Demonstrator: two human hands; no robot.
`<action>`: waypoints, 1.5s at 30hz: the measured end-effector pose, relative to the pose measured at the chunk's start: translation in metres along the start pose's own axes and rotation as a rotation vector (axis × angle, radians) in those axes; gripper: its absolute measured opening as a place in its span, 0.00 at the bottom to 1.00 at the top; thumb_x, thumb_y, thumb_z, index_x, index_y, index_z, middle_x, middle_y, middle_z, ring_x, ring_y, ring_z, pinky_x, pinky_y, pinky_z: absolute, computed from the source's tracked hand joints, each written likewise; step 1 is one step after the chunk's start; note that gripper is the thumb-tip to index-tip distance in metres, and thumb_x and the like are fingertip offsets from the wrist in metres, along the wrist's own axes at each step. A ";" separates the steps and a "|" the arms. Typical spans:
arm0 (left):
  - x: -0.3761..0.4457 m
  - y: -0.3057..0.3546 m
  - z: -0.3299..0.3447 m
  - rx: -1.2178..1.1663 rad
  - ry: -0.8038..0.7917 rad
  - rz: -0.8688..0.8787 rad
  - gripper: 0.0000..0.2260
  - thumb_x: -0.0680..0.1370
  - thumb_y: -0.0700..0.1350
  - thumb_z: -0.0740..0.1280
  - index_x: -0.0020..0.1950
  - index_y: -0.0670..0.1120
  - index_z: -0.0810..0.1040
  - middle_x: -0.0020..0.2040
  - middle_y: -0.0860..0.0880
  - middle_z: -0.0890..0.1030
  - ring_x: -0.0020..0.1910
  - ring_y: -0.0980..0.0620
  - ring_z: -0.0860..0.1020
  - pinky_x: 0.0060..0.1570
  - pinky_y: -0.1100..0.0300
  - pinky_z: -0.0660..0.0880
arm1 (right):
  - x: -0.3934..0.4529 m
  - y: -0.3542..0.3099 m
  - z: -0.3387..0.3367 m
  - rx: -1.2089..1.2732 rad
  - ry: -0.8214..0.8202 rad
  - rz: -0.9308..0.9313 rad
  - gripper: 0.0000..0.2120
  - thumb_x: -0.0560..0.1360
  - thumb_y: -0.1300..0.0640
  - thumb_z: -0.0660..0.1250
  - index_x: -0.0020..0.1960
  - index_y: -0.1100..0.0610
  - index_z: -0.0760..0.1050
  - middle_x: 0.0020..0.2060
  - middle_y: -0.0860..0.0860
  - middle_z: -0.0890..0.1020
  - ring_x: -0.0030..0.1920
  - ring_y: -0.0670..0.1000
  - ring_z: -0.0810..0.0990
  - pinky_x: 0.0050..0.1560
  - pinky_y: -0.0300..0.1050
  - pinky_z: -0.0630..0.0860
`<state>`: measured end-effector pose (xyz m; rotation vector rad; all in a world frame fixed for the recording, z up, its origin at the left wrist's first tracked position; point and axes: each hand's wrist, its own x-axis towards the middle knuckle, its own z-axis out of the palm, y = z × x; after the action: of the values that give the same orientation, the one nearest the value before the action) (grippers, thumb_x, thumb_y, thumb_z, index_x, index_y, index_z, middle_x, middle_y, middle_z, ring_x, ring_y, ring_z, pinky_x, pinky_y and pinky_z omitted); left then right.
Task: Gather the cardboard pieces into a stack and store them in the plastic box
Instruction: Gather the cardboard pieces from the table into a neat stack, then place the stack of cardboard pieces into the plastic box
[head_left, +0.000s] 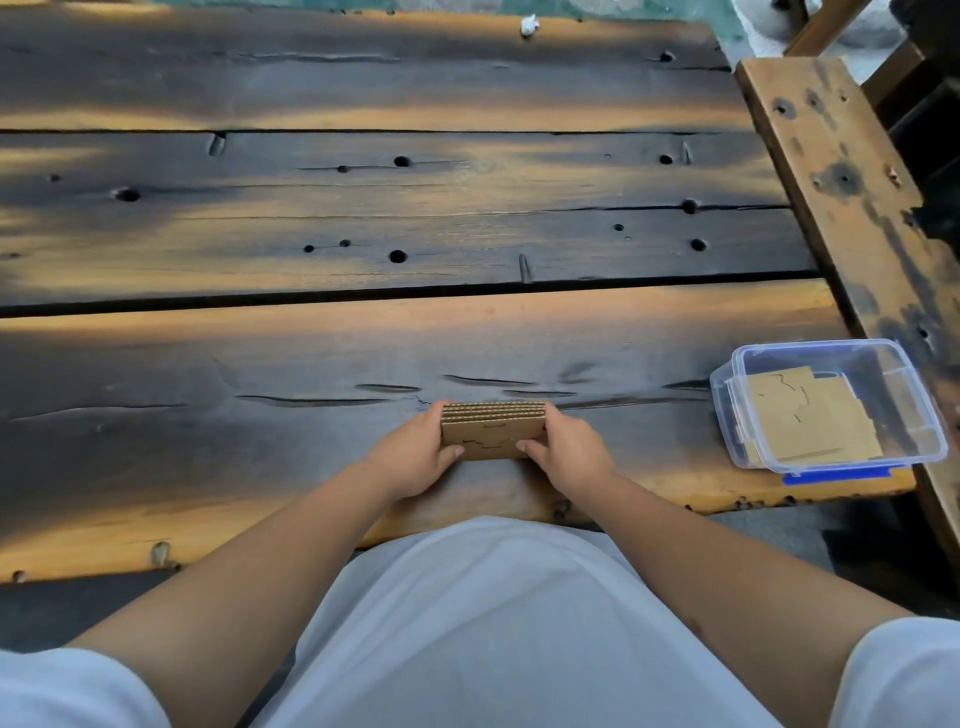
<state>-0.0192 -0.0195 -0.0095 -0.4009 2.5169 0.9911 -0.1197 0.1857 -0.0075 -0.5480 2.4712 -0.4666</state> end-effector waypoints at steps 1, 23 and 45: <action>0.001 -0.001 0.001 0.053 0.019 -0.011 0.18 0.78 0.53 0.64 0.65 0.50 0.65 0.60 0.47 0.77 0.58 0.44 0.75 0.48 0.54 0.71 | 0.000 0.000 -0.001 -0.012 -0.006 -0.002 0.14 0.75 0.46 0.67 0.53 0.53 0.68 0.46 0.54 0.82 0.49 0.60 0.79 0.45 0.55 0.77; -0.009 0.004 -0.013 -0.209 0.091 -0.075 0.13 0.78 0.49 0.67 0.56 0.42 0.69 0.47 0.43 0.80 0.47 0.43 0.77 0.47 0.48 0.75 | 0.000 0.001 -0.012 0.308 0.011 -0.018 0.15 0.73 0.52 0.72 0.39 0.50 0.65 0.31 0.48 0.72 0.32 0.46 0.69 0.30 0.42 0.63; -0.024 0.048 -0.017 -0.587 0.161 -0.273 0.11 0.76 0.48 0.69 0.54 0.46 0.74 0.51 0.48 0.80 0.50 0.49 0.78 0.51 0.53 0.76 | -0.025 0.005 -0.034 0.657 0.064 0.112 0.11 0.72 0.54 0.74 0.51 0.50 0.75 0.45 0.44 0.81 0.45 0.44 0.80 0.43 0.41 0.77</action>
<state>-0.0218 0.0052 0.0403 -0.9976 2.1729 1.6212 -0.1217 0.2087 0.0286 -0.1238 2.2033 -1.1946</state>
